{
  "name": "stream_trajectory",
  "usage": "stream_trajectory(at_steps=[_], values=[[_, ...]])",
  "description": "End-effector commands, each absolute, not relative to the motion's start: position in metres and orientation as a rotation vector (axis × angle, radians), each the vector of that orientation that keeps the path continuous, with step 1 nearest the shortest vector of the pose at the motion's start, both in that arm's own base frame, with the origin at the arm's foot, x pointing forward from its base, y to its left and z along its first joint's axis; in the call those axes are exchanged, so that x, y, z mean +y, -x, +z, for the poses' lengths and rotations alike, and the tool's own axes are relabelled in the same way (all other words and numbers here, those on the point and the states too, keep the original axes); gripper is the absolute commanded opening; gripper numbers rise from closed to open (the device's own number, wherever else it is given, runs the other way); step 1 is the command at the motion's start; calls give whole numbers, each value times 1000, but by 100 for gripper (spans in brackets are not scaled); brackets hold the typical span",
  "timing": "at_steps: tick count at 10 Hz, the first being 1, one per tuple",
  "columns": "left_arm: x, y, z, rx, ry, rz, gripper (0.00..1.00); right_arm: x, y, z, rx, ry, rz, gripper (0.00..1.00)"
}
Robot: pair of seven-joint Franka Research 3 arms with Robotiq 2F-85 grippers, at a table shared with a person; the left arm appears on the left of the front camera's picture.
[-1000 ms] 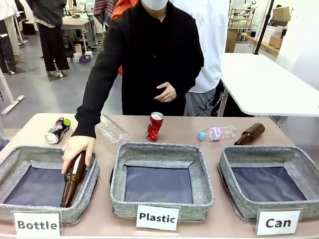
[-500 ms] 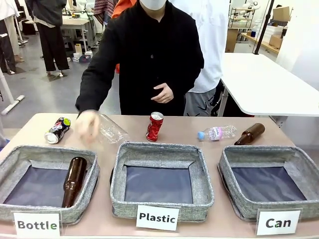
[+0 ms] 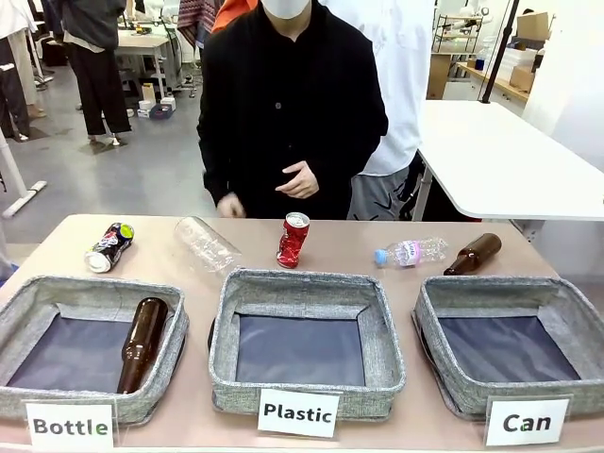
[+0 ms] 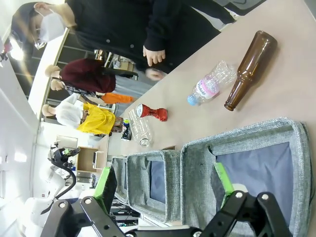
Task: Sort the can waste into the basket.
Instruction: Pick up the can waste from the table and place it in the right Fabric basket.
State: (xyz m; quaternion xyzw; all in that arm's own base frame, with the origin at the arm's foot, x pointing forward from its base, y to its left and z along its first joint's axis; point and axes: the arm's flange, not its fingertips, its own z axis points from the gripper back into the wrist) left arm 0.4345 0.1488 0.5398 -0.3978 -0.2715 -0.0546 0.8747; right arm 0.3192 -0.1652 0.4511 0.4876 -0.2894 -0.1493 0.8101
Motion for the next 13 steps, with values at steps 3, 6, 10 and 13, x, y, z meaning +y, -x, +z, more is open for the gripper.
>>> stream_trajectory(at_steps=[3,6,10,13], values=[[-30,-471,506,-605,699,-382,100,-166,-323,450,-650,-1060,-305,100],[-159,-497,456,-589,584,-455,100,-166,-323,450,-650,-1060,-305,100],[-207,-487,422,-608,473,-495,100,-166,-323,450,-650,-1060,-305,100],[-207,-487,422,-608,473,-495,100,-166,-323,450,-650,-1060,-305,100]])
